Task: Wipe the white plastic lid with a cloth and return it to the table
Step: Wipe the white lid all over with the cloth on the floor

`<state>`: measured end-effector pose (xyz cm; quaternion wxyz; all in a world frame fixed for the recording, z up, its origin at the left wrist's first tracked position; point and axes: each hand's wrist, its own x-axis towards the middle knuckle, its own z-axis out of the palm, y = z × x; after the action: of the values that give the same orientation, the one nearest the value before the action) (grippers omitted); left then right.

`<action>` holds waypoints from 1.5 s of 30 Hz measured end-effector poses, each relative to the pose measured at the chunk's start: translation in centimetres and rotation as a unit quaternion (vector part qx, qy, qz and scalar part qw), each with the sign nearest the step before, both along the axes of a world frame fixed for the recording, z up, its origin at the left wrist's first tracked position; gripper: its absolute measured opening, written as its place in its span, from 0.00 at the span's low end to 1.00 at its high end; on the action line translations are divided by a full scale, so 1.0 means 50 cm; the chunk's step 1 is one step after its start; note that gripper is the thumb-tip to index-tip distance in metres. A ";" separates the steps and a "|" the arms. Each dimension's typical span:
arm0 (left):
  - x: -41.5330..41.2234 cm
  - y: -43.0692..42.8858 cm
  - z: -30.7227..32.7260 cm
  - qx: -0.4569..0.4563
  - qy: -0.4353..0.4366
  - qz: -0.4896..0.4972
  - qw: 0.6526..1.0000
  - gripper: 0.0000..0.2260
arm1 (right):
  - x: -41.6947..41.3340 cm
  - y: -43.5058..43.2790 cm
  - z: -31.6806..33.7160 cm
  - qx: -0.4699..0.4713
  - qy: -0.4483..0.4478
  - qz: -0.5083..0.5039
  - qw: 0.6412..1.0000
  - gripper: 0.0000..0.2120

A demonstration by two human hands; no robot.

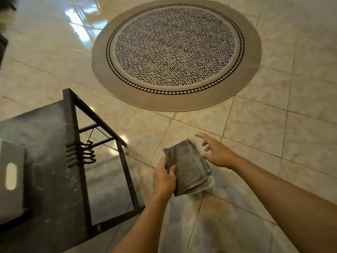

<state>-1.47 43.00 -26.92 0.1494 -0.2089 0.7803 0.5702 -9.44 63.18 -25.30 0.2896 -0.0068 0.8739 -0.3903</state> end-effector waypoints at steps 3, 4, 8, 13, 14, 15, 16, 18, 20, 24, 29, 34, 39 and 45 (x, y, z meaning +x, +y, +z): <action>0.005 -0.003 -0.054 -0.038 0.010 -0.017 0.999 0.19 | 0.000 0.017 -0.058 0.013 -0.048 -0.024 0.998 0.32; 0.007 -0.005 -0.066 -0.046 0.019 -0.022 0.999 0.23 | 0.003 0.019 -0.071 0.008 -0.063 -0.023 0.998 0.32; 0.010 -0.015 -0.098 -0.058 0.056 -0.036 0.996 0.34 | 0.017 0.020 -0.096 -0.051 -0.067 -0.057 0.995 0.29; 0.020 -0.016 -0.108 -0.077 0.108 -0.052 0.990 0.32 | 0.056 0.033 -0.100 -0.114 -0.076 -0.068 0.988 0.35; 0.025 -0.017 -0.107 -0.124 0.123 -0.061 0.983 0.34 | 0.068 0.034 -0.099 -0.121 -0.078 -0.071 0.987 0.36; 0.029 -0.019 -0.105 -0.198 0.137 -0.072 0.968 0.38 | 0.080 0.034 -0.099 -0.127 -0.078 -0.073 0.986 0.37; 0.034 -0.021 -0.104 -0.270 0.157 -0.086 0.946 0.41 | 0.092 0.033 -0.097 -0.133 -0.080 -0.074 0.985 0.38; 0.052 -0.015 -0.094 -0.345 0.207 -0.138 0.905 0.40 | 0.115 0.033 -0.087 -0.133 -0.091 -0.069 0.984 0.40; 0.069 0.003 -0.088 -0.371 0.237 -0.230 0.868 0.35 | 0.132 0.032 -0.078 -0.131 -0.103 -0.067 0.984 0.42; 0.059 0.032 -0.108 -0.388 0.229 -0.322 0.833 0.31 | 0.135 0.019 -0.072 -0.135 -0.099 -0.067 0.984 0.44; 0.012 0.030 -0.142 -0.407 0.177 -0.351 0.825 0.31 | 0.106 0.025 -0.090 -0.155 -0.110 -0.050 0.981 0.44; 0.024 0.051 -0.171 -0.422 0.208 -0.376 0.798 0.30 | 0.092 0.030 -0.098 -0.163 -0.120 -0.034 0.979 0.44; -0.008 0.072 -0.158 -0.438 0.216 -0.370 0.791 0.27 | 0.090 0.029 -0.101 -0.171 -0.121 -0.026 0.977 0.43; 0.061 0.070 -0.166 -0.432 0.198 -0.344 0.810 0.27 | 0.088 0.027 -0.105 -0.174 -0.125 -0.027 0.976 0.44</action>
<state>1.60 46.48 -35.20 0.0720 0.1474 0.9798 0.1145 -5.06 64.51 -30.54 0.3805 0.0155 0.7490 -0.5423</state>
